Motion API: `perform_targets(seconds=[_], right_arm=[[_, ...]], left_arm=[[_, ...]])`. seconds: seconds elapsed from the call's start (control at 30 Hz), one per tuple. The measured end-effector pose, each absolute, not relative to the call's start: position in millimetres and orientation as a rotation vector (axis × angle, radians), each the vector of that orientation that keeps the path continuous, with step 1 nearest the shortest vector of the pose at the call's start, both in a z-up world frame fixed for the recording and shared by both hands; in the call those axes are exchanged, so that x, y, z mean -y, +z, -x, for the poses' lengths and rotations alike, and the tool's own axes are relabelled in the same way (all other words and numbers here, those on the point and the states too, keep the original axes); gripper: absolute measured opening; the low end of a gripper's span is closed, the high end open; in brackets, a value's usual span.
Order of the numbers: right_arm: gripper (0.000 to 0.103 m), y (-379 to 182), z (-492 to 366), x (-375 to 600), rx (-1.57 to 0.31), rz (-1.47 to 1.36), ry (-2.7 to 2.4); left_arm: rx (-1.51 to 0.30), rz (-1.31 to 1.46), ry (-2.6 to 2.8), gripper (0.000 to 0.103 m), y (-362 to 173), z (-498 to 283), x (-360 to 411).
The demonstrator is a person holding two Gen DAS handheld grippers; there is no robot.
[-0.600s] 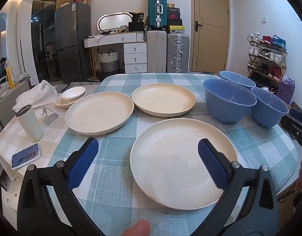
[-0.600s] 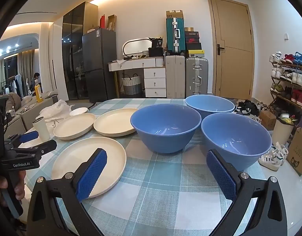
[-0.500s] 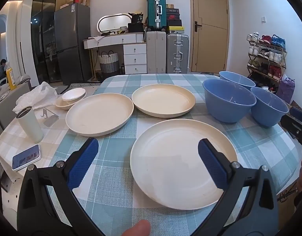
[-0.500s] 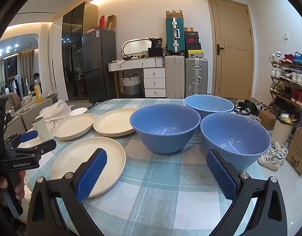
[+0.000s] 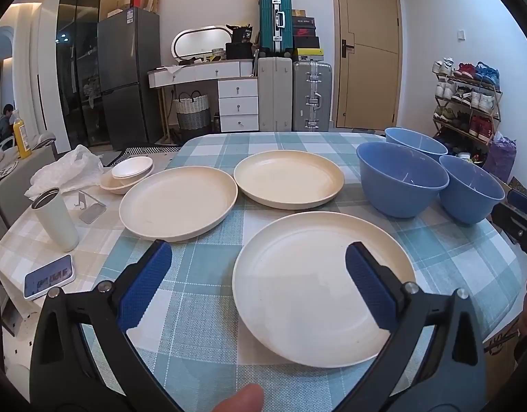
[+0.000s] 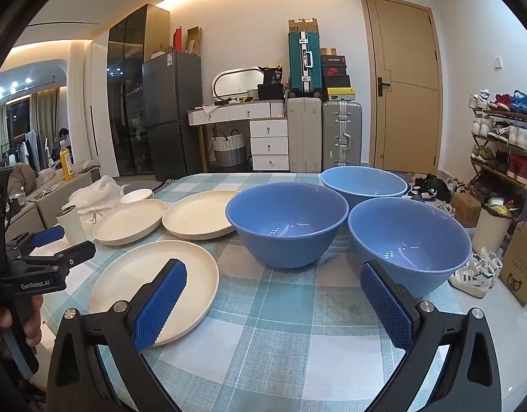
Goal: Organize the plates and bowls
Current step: 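Move both tools toward the cream plates on the checked tablecloth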
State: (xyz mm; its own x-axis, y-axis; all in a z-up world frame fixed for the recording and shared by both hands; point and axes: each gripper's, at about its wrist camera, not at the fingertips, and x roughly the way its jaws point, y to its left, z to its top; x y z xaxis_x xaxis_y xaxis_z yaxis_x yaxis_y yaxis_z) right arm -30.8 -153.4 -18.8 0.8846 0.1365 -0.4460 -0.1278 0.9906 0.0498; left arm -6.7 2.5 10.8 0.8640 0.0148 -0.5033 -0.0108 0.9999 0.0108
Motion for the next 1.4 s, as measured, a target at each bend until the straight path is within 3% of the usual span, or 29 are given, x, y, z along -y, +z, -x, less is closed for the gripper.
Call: perform_targets(seconds=[1.4], right_arm=[[0.103, -16.9, 34.3, 156.5, -0.462, -0.021, 0.109]], left_arm=[[-0.518, -0.013, 0.031, 0.101, 12.8, 8.9, -11.9]])
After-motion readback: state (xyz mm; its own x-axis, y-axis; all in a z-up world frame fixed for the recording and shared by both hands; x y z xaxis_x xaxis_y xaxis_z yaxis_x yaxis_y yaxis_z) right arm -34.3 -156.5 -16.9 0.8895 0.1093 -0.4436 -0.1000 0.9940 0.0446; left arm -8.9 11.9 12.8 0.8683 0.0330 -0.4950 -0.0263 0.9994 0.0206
